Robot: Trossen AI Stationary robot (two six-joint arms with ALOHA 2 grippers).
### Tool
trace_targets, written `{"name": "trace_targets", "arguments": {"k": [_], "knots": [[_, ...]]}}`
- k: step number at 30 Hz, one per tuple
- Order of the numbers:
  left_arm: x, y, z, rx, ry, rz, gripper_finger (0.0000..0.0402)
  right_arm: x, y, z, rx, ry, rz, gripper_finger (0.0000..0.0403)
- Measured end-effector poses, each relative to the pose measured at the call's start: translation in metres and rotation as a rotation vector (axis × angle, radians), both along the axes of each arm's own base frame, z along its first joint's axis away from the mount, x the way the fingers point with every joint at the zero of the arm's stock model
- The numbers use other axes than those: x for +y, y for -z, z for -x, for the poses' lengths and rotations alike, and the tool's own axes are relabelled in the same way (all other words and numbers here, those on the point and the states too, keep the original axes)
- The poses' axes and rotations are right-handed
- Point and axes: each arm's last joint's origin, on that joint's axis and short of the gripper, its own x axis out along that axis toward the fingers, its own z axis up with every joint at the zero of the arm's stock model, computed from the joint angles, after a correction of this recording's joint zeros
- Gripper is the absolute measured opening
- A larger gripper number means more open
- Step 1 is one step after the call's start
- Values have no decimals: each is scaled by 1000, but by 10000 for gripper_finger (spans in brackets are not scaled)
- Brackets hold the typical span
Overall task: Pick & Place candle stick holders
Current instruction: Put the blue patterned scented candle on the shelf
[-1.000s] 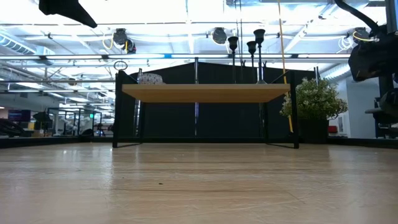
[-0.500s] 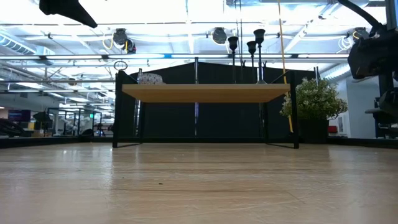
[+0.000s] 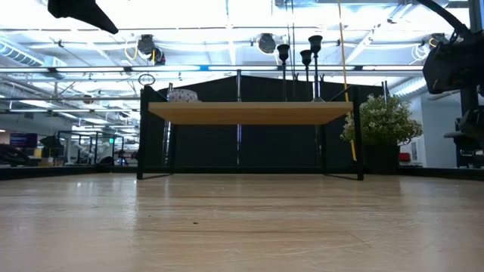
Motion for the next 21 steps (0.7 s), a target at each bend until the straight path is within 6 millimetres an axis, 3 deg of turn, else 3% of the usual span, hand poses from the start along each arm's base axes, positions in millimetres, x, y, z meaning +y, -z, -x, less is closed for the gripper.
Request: {"name": "trace_targets", "arguments": {"k": [21], "knots": [[1,0,0,-9,-13,-16,384,-6,10,6,36,75,4,391]]}}
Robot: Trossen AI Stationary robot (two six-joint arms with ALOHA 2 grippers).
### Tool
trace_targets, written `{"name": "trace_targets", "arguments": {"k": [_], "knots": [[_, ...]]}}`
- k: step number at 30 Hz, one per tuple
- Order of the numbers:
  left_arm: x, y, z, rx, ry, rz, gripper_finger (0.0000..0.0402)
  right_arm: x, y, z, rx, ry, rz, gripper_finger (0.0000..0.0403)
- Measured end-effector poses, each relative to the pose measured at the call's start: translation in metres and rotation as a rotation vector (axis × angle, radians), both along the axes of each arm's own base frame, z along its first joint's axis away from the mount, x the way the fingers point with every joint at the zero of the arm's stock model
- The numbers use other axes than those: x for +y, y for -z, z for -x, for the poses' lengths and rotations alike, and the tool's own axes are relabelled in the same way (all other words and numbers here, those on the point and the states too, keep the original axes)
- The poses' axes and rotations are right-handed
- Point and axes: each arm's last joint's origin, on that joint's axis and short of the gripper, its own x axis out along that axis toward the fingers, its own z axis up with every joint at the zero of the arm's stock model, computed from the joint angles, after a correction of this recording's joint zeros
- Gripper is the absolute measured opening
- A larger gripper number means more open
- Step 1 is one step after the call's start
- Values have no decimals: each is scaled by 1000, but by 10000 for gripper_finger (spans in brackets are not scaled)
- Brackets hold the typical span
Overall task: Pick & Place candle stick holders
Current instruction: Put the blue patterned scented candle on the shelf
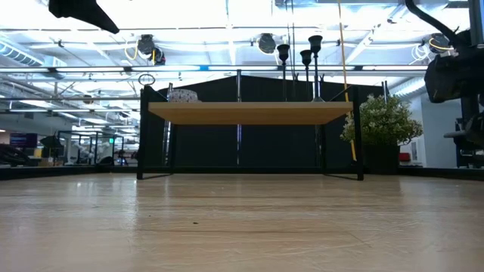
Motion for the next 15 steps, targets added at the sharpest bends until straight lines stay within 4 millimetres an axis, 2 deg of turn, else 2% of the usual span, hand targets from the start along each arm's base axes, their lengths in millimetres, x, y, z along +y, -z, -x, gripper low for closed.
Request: {"name": "trace_targets", "arguments": {"k": [15], "knots": [[0,0,0,0,1,-8,387,-1,1,1,11,-1,4,389]]}}
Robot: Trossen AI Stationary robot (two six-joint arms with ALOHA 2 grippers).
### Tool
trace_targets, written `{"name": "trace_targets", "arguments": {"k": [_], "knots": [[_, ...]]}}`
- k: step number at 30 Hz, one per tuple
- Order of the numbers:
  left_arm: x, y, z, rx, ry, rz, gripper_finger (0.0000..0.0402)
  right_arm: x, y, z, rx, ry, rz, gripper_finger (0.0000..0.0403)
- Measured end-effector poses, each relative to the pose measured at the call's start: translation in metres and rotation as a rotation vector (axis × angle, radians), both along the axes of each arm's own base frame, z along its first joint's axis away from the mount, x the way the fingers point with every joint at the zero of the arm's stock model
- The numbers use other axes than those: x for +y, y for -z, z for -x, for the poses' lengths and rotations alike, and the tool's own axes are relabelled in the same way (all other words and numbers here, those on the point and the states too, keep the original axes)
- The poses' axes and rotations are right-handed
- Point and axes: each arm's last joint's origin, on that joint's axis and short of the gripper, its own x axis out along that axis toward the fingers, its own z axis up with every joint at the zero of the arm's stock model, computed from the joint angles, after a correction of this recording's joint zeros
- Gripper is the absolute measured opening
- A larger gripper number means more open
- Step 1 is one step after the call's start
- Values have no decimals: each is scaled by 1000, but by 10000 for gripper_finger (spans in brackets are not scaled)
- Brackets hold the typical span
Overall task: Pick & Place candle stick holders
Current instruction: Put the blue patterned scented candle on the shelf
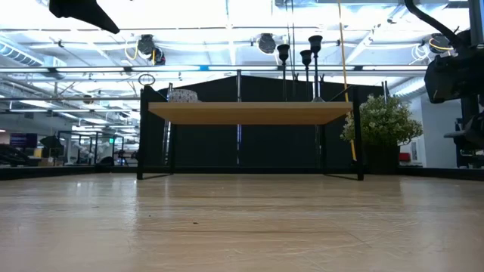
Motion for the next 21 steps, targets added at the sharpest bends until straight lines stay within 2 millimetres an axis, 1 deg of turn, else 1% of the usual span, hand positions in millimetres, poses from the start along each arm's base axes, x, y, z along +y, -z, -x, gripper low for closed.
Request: {"name": "trace_targets", "arguments": {"k": [3,8,14,17,21], "knots": [[0,0,0,0,0,0,384,-1,0,0,-3,9,12,376],[0,0,0,0,0,0,377,-1,1,1,2,9,21,340],[0,0,0,0,0,0,383,-2,2,2,13,10,31,307],[0,0,0,0,-1,0,385,-2,2,2,14,11,31,296],[0,0,0,-1,-2,2,381,-2,2,2,14,11,31,296]]}}
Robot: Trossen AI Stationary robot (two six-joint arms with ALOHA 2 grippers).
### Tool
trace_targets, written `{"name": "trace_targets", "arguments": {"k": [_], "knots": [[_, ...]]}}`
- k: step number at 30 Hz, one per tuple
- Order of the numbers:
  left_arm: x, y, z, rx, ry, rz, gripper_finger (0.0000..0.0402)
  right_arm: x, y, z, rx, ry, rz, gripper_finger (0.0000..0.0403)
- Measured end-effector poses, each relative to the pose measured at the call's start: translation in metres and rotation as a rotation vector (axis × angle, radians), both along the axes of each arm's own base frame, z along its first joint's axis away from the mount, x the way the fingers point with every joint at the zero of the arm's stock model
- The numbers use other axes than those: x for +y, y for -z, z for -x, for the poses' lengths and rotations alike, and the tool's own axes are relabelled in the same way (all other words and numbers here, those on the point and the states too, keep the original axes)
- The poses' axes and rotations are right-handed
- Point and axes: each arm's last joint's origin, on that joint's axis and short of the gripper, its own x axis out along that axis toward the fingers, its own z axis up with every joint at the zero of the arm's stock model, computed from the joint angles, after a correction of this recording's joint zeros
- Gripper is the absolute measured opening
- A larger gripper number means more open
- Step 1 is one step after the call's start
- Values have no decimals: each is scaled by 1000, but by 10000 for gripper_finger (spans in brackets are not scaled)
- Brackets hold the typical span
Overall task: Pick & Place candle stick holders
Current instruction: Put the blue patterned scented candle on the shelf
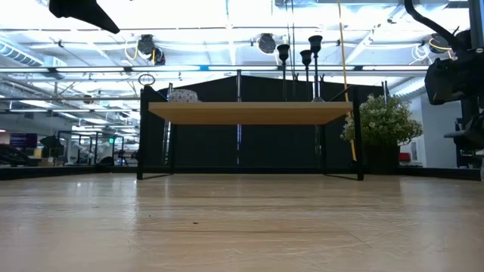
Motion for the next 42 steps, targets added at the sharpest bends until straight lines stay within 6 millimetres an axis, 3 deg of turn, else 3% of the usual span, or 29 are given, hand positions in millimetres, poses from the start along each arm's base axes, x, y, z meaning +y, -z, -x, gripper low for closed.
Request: {"name": "trace_targets", "arguments": {"k": [11,17,21,30,42], "knots": [[0,0,0,0,0,0,385,-5,-11,-4,-44,11,-42,293],[0,0,0,-2,-1,0,379,-9,-40,-25,-137,-57,-75,292],[0,0,0,-2,-1,-1,381,-14,-71,-43,-200,-107,-51,292],[0,0,0,-2,-1,-1,384,-46,-136,-74,-287,-135,55,291],[0,0,0,-1,-1,-1,385,-94,-173,-129,-484,-86,329,291]]}}
